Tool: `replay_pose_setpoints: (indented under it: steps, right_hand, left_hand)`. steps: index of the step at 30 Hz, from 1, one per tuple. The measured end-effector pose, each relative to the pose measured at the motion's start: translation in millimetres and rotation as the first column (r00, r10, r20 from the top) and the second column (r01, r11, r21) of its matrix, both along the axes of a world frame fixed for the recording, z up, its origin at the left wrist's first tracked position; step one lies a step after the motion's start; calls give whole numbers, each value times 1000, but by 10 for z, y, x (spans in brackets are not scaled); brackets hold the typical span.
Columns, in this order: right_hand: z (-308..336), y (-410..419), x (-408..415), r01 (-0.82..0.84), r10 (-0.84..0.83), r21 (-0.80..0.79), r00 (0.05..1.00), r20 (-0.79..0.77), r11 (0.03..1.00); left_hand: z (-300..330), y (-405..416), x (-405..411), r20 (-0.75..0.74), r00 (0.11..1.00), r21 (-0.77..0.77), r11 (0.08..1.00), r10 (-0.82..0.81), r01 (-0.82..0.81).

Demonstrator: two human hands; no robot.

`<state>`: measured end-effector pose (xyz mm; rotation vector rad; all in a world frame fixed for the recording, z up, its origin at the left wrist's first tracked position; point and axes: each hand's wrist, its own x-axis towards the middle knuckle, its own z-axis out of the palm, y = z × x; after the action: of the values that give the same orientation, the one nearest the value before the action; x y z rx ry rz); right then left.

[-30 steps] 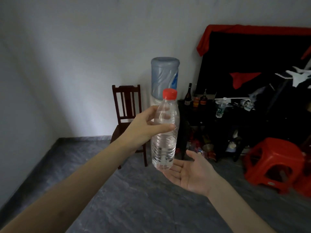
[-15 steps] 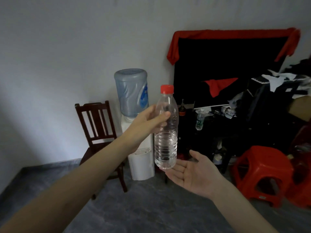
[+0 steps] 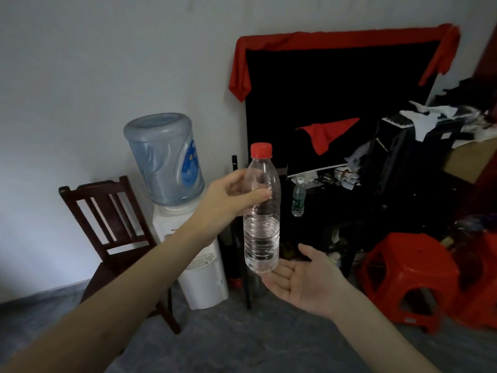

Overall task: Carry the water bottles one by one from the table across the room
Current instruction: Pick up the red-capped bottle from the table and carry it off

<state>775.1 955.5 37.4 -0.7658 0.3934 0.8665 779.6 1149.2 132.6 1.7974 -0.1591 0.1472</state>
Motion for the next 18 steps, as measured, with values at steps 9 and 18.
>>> replay_pose_setpoints:
  steps: [9, 18]
  right_hand:
    - [154, 181, 1427, -43, 46, -53, 997, 66, 998]
    - [100, 365, 2634, -45, 46, -81, 999, 11, 996]
  left_hand:
    - [21, 253, 1459, 99, 995, -48, 999, 29, -24]
    - [-212, 534, 2648, 71, 996, -65, 996, 62, -58]
